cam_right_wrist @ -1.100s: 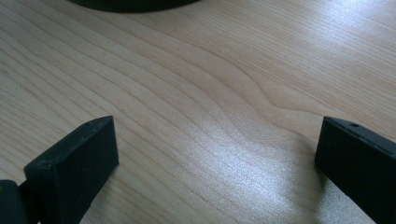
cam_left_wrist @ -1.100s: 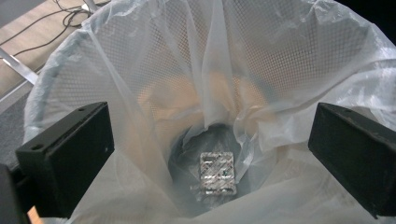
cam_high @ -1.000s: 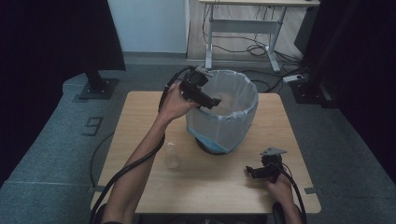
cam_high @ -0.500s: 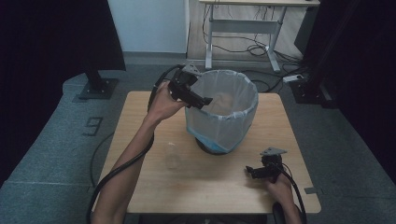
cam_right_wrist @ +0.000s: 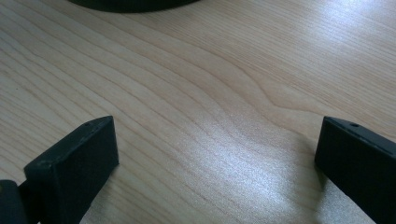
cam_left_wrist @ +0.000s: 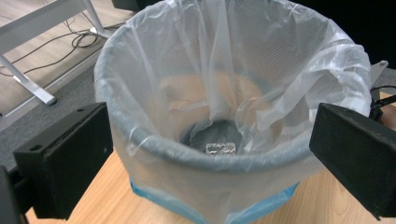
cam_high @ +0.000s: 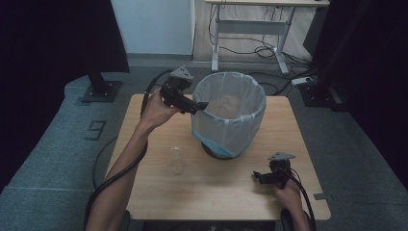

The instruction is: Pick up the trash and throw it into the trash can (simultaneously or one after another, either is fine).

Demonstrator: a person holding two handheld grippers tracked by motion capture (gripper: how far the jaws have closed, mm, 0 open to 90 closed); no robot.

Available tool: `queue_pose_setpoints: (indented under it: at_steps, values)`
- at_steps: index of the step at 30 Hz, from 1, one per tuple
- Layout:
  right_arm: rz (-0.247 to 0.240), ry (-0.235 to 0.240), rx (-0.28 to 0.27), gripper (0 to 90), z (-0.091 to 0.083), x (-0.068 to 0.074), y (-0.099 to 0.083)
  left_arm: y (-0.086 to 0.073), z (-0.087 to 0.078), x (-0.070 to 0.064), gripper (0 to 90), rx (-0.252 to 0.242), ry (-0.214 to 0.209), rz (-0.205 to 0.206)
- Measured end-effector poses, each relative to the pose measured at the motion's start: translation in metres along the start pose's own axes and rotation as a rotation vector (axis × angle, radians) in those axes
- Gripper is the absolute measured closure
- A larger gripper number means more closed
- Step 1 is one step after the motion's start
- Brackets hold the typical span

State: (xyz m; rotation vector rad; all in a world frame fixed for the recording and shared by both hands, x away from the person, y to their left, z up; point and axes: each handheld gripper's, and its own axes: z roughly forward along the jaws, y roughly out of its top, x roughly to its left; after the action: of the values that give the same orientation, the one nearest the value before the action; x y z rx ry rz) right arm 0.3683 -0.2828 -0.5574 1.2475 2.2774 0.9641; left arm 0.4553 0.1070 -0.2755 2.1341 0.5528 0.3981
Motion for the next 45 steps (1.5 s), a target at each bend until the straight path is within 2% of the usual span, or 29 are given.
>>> queue_pose_setpoints:
  at_steps: [6, 17, 28, 36, 42, 45]
  values:
    - [0.002, -0.001, 0.000, 0.0, 0.000, 0.000, 0.000, -0.013, -0.007, 0.005, 0.0, -0.005, 0.009, -0.022]
    - [0.001, -0.003, -0.001, 0.0, 0.000, 0.000, 0.000, -0.040, -0.014, 0.007, 0.0, -0.007, 0.020, -0.032]
    - [0.002, -0.003, 0.000, 0.0, 0.000, 0.001, 0.000, -0.069, -0.015, 0.011, 0.0, -0.035, 0.007, -0.084]
    - [0.002, -0.003, 0.000, 0.0, 0.000, 0.001, 0.000, -0.089, -0.013, 0.012, 0.0, -0.035, -0.006, -0.095]
    - [0.002, -0.003, 0.000, 0.0, 0.000, 0.001, 0.000, -0.102, -0.012, 0.013, 0.0, -0.054, -0.015, -0.108]
    - [0.002, -0.004, 0.000, 0.0, 0.000, 0.001, 0.000, -0.109, -0.008, 0.011, 0.0, -0.039, -0.009, -0.098]
